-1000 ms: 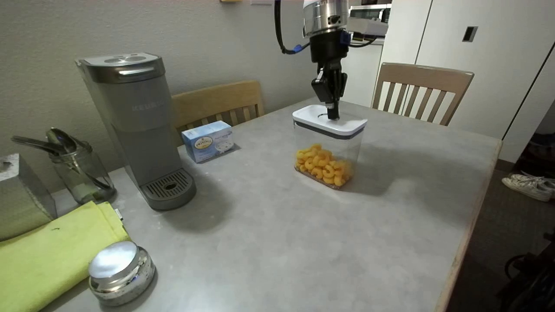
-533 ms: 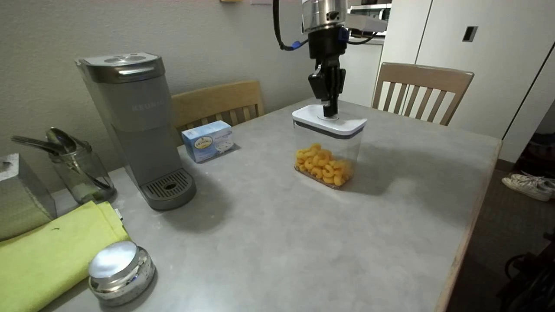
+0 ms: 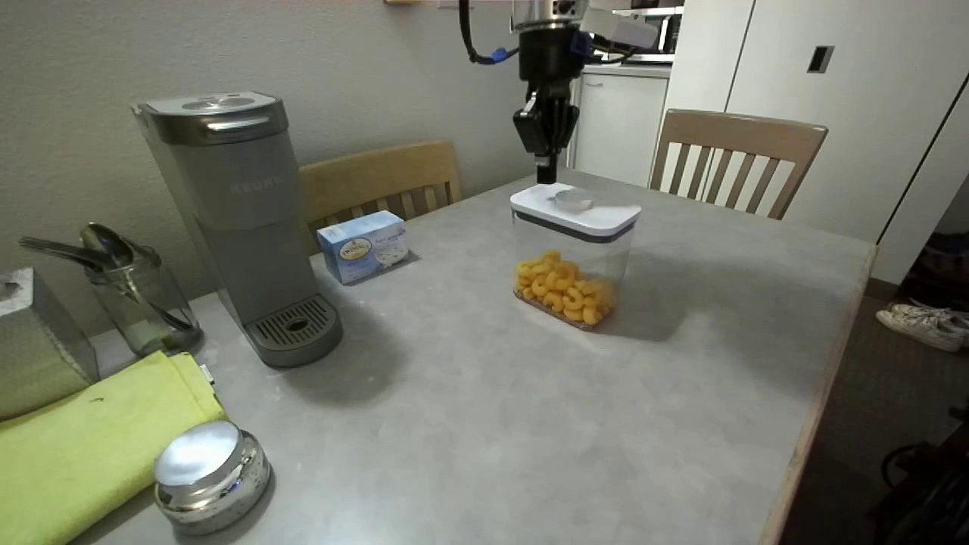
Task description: Press the button on the white lid, pick the lid and put it on the table
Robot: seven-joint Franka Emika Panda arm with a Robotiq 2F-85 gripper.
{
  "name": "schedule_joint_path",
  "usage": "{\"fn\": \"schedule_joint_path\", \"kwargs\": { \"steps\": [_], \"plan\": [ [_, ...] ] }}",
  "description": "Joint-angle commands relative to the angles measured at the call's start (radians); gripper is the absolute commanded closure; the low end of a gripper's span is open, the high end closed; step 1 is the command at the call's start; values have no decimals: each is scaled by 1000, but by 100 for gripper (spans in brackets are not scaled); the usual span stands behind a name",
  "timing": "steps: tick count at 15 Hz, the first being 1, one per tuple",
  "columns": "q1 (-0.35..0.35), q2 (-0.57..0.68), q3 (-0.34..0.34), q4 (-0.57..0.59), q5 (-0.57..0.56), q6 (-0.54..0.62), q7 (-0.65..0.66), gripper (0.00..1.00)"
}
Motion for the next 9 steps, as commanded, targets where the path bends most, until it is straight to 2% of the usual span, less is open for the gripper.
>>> {"fn": "schedule_joint_path", "kwargs": {
  "steps": [1, 3, 9],
  "plan": [
    [-7, -29, 16, 24, 23, 21, -48, 100],
    [-4, -37, 15, 41, 10, 36, -59, 73],
    [-16, -68, 13, 39, 24, 22, -75, 32]
  ]
}}
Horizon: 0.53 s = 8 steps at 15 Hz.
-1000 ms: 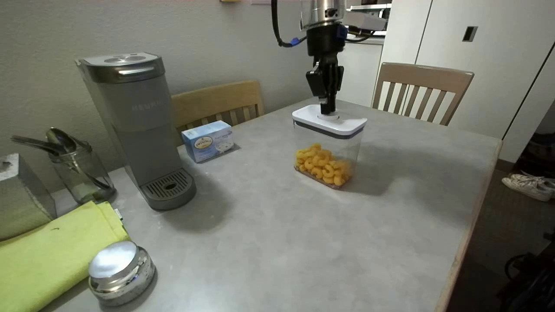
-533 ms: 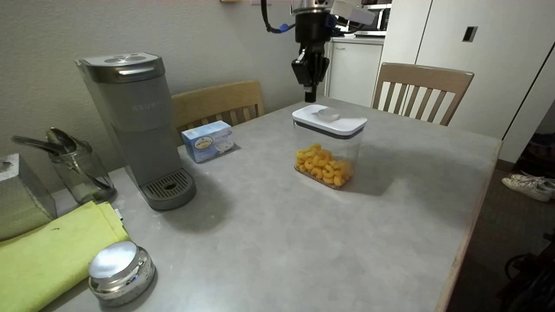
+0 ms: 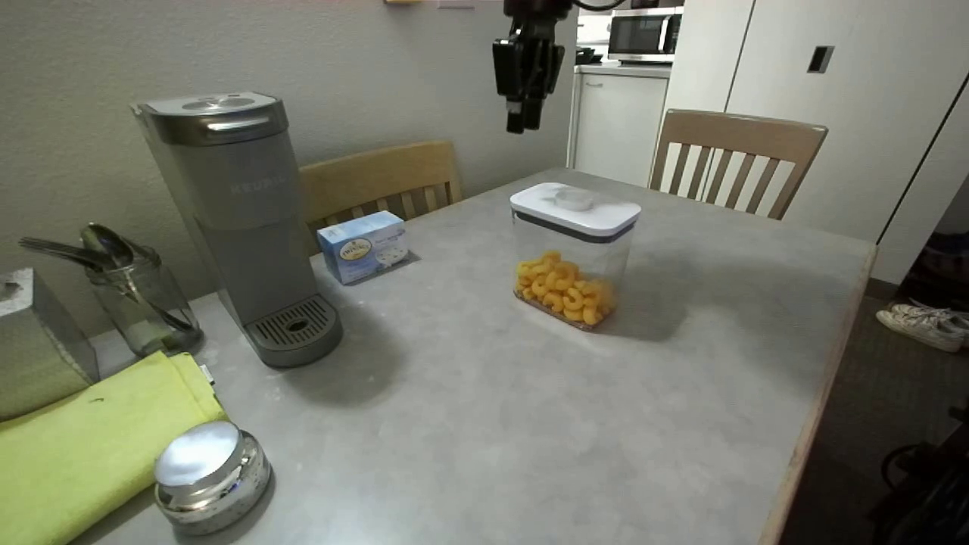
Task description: Press the button on the white lid, pick the lid and put it on the table
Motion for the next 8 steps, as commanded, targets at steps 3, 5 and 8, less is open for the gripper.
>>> {"fn": "schedule_joint_path", "kwargs": {
  "steps": [3, 5, 8],
  "plan": [
    [-24, -25, -2, -48, 31, -3, -26, 11],
    [-29, -23, -6, -69, 34, 0, -22, 0],
    [-31, -21, -13, -101, 32, -6, -9, 0]
  ]
}}
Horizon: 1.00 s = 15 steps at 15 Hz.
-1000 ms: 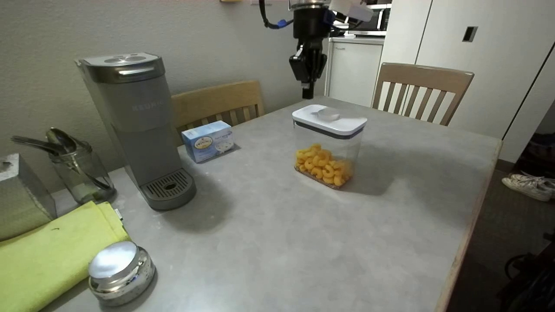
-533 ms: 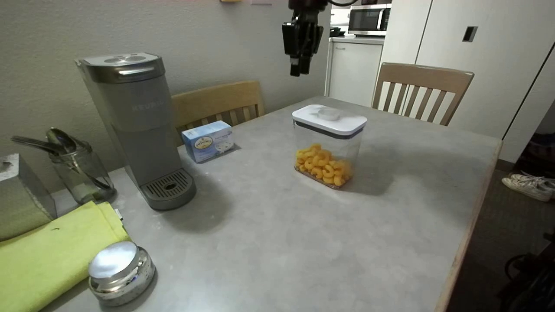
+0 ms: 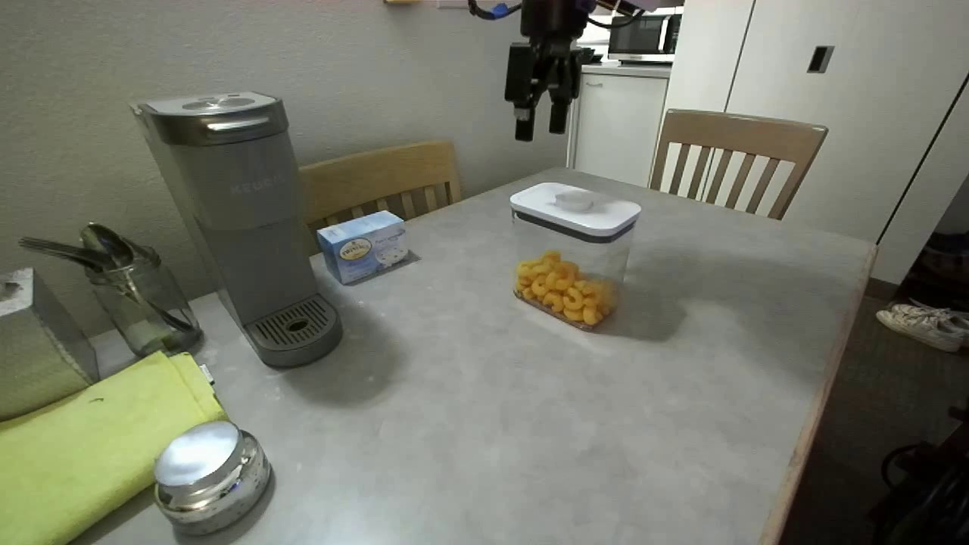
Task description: Press the button on the white lid, pick the lid and put it on the table
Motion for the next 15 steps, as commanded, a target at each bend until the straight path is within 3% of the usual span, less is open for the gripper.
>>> {"fn": "schedule_joint_path", "kwargs": {
  "steps": [1, 10, 15],
  "plan": [
    [-10, -21, -6, -65, 19, -4, -8, 0],
    [-19, -25, 0, -147, 47, -3, -16, 0],
    [-4, 0, -9, -120, 39, -4, 0, 0]
  ]
}}
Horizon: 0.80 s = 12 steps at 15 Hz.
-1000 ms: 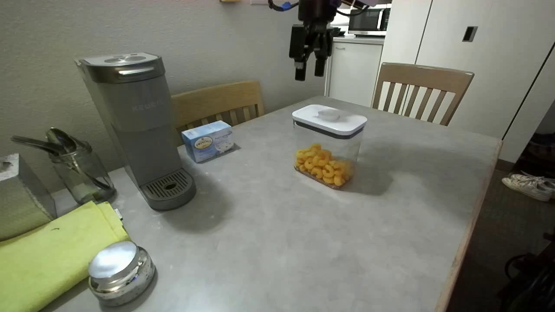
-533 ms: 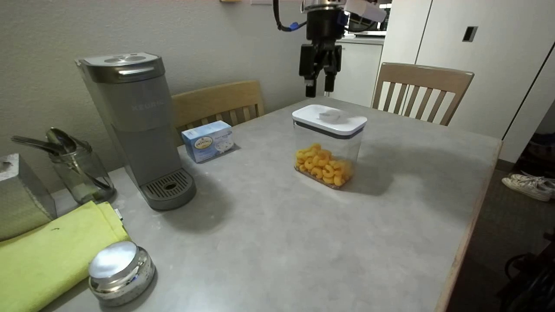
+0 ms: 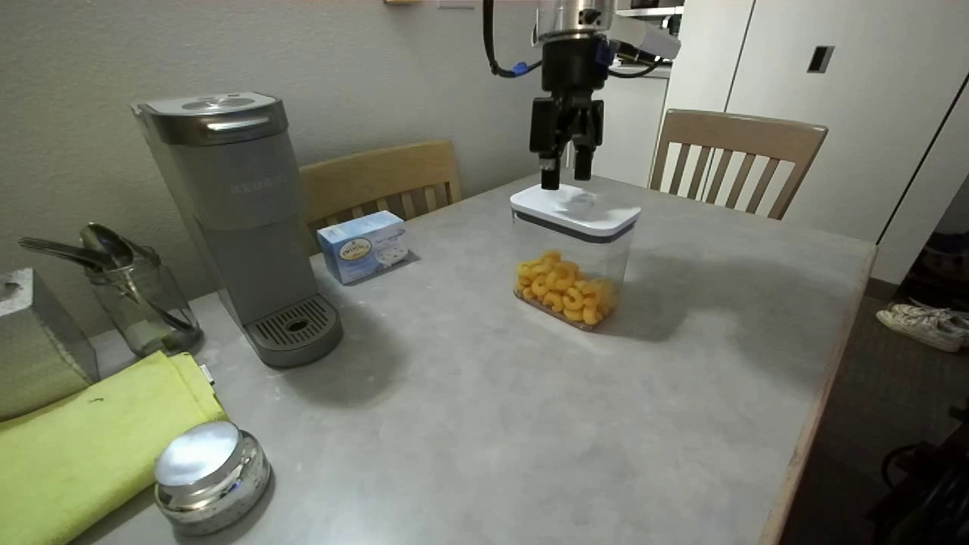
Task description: Press the button on the white lid, pick the lid and put it on the table
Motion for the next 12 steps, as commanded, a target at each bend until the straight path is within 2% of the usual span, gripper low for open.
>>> {"fn": "schedule_joint_path", "kwargs": {
  "steps": [1, 12],
  "plan": [
    [2, 0, -3, 2, 2, -2, -1, 0],
    [3, 36, -6, 3, -7, -4, -3, 0]
  ]
}}
